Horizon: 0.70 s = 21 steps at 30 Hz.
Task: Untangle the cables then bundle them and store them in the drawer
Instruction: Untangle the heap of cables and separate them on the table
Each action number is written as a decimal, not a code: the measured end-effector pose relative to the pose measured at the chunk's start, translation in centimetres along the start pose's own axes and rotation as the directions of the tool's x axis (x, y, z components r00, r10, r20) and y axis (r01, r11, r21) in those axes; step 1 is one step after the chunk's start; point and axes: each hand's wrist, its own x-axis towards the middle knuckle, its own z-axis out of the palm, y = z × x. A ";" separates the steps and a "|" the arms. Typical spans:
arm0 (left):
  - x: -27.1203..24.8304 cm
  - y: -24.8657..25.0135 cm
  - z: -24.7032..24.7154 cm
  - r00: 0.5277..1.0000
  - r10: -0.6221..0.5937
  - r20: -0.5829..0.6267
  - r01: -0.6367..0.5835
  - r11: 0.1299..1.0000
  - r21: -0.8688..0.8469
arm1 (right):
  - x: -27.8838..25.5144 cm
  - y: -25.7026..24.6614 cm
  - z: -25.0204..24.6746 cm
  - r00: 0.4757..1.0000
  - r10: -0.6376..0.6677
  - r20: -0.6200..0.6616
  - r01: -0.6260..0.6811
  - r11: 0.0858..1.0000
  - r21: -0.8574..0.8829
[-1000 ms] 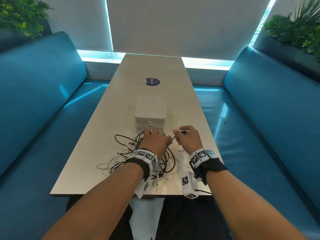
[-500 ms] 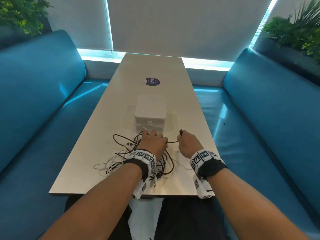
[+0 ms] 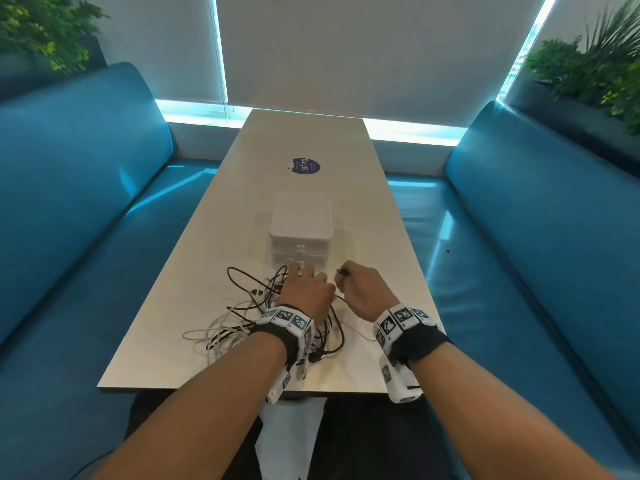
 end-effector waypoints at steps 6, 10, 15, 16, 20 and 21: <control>0.1 -0.5 0.8 0.997 -0.046 -0.055 0.040 0.994 -0.103 | 0.9 -3.0 0.2 0.993 0.111 0.027 -0.114 0.973 0.201; -0.1 -0.8 1.1 0.997 -0.033 -0.069 0.025 0.993 -0.112 | 0.3 -1.9 0.2 0.996 0.085 0.031 -0.084 0.996 -0.023; 0.1 -0.6 0.9 0.994 -0.024 -0.108 0.010 0.993 -0.122 | 0.7 -0.4 0.9 0.979 0.120 0.166 -0.089 0.979 -0.185; 0.2 -0.7 0.8 0.994 -0.026 -0.109 0.013 0.993 -0.118 | 0.7 -0.3 1.1 0.973 0.113 0.201 -0.073 0.977 -0.199; 0.3 -1.0 1.0 0.993 -0.036 -0.115 0.022 0.993 -0.117 | 0.8 0.1 1.4 0.975 0.068 0.211 -0.018 0.972 -0.232; 0.2 -1.1 1.0 0.992 -0.033 -0.120 0.019 0.992 -0.121 | 0.8 0.0 1.4 0.977 0.069 0.201 -0.016 0.967 -0.256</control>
